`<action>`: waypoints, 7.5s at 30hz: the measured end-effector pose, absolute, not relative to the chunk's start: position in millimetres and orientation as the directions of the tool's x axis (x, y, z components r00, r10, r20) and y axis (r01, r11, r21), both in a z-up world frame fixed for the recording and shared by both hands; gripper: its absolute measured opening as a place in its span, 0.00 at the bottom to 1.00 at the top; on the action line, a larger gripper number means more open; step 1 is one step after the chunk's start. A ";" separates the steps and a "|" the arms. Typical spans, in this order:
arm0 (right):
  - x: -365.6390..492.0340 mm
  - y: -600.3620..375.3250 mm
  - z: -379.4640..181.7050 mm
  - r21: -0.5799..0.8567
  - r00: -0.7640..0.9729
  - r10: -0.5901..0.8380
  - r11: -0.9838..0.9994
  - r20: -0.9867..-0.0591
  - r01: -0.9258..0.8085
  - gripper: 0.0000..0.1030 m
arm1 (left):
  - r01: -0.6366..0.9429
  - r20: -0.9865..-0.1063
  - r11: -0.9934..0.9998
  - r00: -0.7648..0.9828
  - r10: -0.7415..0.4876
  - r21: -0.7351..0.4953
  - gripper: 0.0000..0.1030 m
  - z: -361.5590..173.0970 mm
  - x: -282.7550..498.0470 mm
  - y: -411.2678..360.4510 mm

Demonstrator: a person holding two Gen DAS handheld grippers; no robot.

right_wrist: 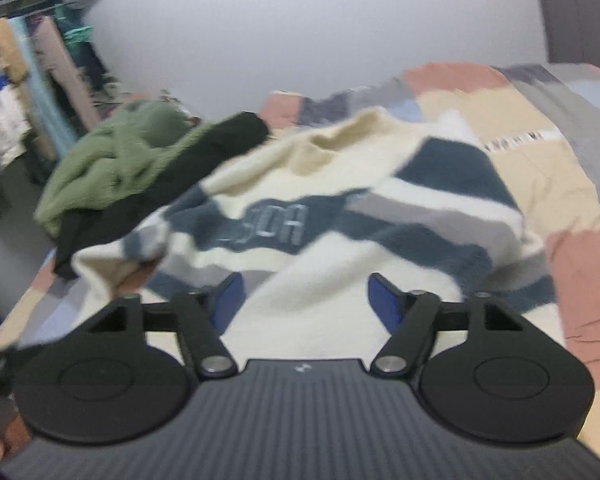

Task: Fold large clothes

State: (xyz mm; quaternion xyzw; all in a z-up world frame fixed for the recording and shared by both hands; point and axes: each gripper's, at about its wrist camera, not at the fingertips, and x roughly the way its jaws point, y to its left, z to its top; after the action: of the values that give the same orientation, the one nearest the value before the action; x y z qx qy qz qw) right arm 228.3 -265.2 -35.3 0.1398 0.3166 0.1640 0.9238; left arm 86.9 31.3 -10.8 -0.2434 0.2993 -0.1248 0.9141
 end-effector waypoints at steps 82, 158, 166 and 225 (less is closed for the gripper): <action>204.5 -277.0 -61.3 0.251 0.760 0.248 0.961 -0.601 -0.115 0.81 | -0.425 -0.400 0.851 0.870 0.289 -0.309 0.12 102.9 94.8 118.9; 221.4 -295.3 -82.9 0.291 0.694 0.231 0.956 -0.682 -0.032 0.14 | -0.136 -0.621 0.859 0.747 -0.239 -0.494 0.63 -6.5 97.8 62.2; 196.2 -332.2 -70.6 0.408 0.717 0.206 0.905 -0.666 0.119 0.52 | -0.264 -0.610 0.802 0.778 -0.150 -0.535 0.64 -2.4 81.4 103.4; 120.6 -325.6 -108.1 0.702 0.545 0.513 0.678 -0.663 0.216 0.18 | -0.316 -0.679 0.648 0.587 -0.441 -0.694 0.21 -51.8 52.1 68.8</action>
State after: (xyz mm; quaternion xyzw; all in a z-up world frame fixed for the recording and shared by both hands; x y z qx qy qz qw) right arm 120.6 -325.6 -108.1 0.3898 0.4675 0.0940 0.7878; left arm 52.1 68.8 -51.8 -0.4179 0.4528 -0.0399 0.7866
